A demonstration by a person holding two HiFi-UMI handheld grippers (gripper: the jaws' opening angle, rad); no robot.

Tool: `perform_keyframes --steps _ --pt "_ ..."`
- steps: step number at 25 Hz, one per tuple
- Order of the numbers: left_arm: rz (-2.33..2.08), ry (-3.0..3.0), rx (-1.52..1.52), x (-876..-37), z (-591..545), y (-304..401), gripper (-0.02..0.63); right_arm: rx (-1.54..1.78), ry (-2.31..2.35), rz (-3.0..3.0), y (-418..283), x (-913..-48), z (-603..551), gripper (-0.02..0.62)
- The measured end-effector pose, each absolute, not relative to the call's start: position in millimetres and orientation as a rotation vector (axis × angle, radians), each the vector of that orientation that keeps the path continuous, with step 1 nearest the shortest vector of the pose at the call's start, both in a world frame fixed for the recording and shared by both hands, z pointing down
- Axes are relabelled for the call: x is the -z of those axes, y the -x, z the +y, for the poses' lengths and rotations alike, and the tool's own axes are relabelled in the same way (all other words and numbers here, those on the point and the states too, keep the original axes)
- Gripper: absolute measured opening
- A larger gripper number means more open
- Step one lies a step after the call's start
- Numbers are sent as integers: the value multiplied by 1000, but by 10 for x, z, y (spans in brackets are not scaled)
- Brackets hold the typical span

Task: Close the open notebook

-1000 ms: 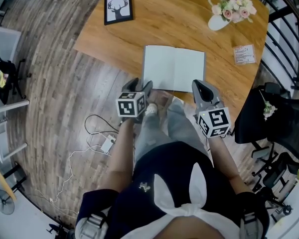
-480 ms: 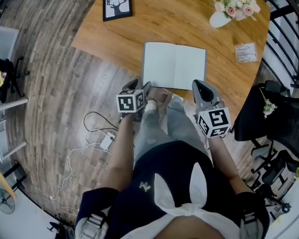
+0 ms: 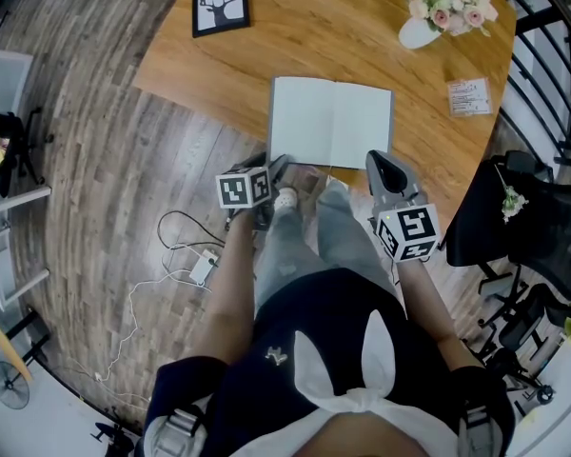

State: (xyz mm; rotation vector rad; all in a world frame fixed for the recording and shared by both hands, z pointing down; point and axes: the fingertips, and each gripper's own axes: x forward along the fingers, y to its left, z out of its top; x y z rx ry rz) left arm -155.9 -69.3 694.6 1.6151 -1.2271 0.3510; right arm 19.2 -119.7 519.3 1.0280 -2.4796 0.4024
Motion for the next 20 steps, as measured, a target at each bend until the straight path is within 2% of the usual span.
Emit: perform_keyframes --steps 9,13,20 --pt "-1211 -1586 -267 -6921 -691 1561 171 -403 -1027 -2476 -221 -5214 -1208 -2" --pt "-1226 -1572 -248 -6867 -691 1590 100 -400 -1027 -2479 -219 -5195 -1207 -2" --pt "-1267 -1559 -263 -6821 -665 1593 77 -389 -1041 -2487 -252 -5153 -1201 -2"
